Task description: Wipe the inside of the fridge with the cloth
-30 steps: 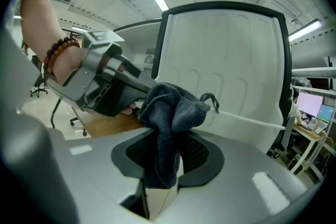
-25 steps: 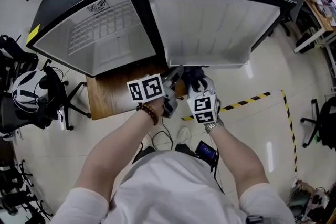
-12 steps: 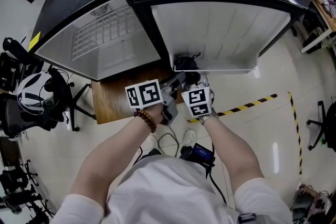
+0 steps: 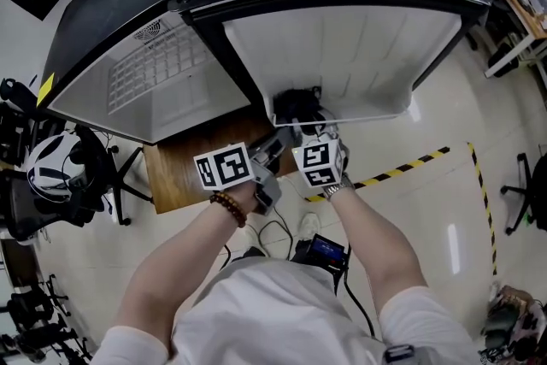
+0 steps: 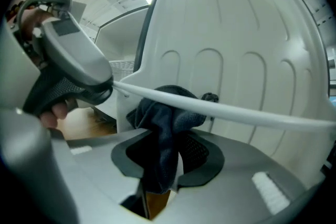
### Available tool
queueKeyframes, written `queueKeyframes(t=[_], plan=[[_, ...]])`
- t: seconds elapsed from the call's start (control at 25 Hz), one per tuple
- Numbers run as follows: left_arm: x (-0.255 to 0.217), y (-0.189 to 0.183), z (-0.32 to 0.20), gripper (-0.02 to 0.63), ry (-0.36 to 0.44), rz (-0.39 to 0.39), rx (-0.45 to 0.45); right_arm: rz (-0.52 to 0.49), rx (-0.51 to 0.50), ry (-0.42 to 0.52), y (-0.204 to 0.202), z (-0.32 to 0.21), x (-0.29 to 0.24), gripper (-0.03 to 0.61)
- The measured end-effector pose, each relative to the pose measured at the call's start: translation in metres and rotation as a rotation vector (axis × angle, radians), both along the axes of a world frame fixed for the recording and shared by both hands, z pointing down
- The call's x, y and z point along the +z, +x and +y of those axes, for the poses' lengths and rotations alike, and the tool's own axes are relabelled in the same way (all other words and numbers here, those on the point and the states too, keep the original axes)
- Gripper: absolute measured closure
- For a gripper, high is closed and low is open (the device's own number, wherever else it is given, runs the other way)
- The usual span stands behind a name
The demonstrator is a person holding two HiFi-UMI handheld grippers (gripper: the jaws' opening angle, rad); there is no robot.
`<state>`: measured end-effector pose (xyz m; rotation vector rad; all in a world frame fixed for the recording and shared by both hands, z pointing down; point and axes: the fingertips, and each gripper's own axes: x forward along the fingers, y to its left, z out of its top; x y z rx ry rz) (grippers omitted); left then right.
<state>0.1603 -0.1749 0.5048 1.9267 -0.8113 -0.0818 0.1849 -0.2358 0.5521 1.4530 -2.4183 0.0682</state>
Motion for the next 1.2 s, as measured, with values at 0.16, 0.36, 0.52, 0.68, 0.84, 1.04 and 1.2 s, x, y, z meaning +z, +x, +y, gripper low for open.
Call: queueKeyframes(t=[0.16, 0.36, 0.52, 0.68, 0.84, 1.04, 1.2], plan=[[0.000, 0.001, 0.000, 0.569, 0.008, 0.005, -0.010, 0.010, 0.064, 0.006, 0.032, -0.002, -0.001, 0.465], [0.001, 0.001, -0.001, 0.569, 0.005, 0.015, -0.021, 0.041, 0.158, 0.001, 0.084, -0.004, 0.000, 0.465], [0.000, 0.000, -0.001, 0.570, 0.006, 0.022, -0.030, 0.071, 0.244, -0.006, 0.130, -0.004, 0.002, 0.465], [0.000, 0.000, -0.001, 0.569, 0.008, 0.026, -0.041, 0.089, 0.317, -0.016, 0.168, -0.003, 0.003, 0.465], [-0.001, 0.000, -0.002, 0.569, 0.008, 0.034, -0.053, 0.093, 0.380, -0.029, 0.195, 0.000, 0.005, 0.465], [-0.003, 0.000, -0.003, 0.569, 0.014, 0.042, -0.069, 0.073, 0.441, -0.047, 0.217, 0.004, 0.004, 0.465], [-0.005, -0.003, -0.004, 0.569, 0.030, 0.018, -0.076, 0.067, 0.457, -0.045, 0.224, 0.010, 0.002, 0.466]])
